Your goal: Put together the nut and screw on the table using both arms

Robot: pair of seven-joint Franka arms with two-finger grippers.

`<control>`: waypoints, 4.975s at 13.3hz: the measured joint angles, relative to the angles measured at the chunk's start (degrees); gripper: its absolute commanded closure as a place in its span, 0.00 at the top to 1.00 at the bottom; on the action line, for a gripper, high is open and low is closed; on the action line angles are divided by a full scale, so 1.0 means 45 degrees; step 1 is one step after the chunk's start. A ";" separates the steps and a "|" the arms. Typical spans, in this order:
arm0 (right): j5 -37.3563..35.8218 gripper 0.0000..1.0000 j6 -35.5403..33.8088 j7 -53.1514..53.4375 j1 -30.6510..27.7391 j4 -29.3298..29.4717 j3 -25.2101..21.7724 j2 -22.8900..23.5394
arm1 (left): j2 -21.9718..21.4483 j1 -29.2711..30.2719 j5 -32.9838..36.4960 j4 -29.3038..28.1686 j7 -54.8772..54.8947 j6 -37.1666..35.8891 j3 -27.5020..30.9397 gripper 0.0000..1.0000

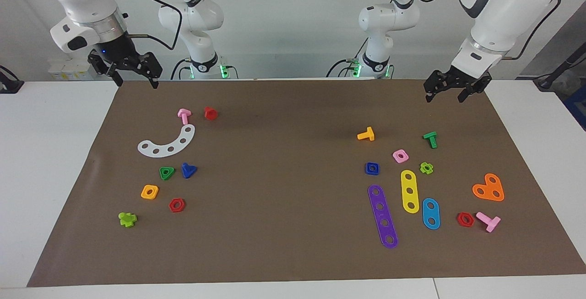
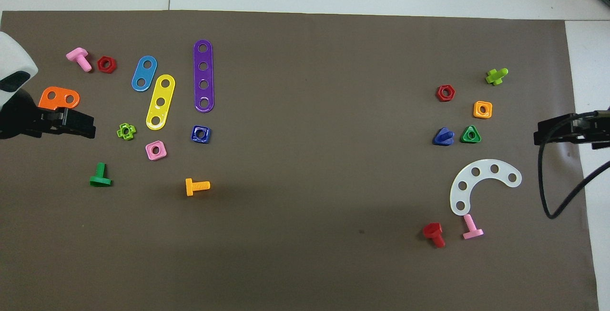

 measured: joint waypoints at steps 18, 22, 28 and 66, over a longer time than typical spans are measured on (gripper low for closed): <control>0.0058 1.00 0.5767 -0.1714 0.0049 -0.3314 0.0069 0.1468 | -0.0008 -0.0006 -0.0003 0.0001 0.0000 0.0000 -0.0054 1.00; 0.0556 1.00 0.8618 -0.2911 0.0060 -0.4269 0.0093 0.3157 | -0.0017 -0.0041 -0.0008 0.0001 0.0000 0.0000 -0.0242 1.00; 0.0561 0.83 1.0683 -0.3659 0.0433 -0.5672 0.0144 0.3730 | -0.0075 -0.0128 -0.0010 -0.0249 -0.0013 0.0485 -0.0246 1.00; 0.0572 0.00 0.8489 0.0693 0.2105 -0.3368 0.0313 0.3413 | 0.4229 -0.2591 -0.0047 -0.4718 -0.0868 1.0204 -0.0288 0.65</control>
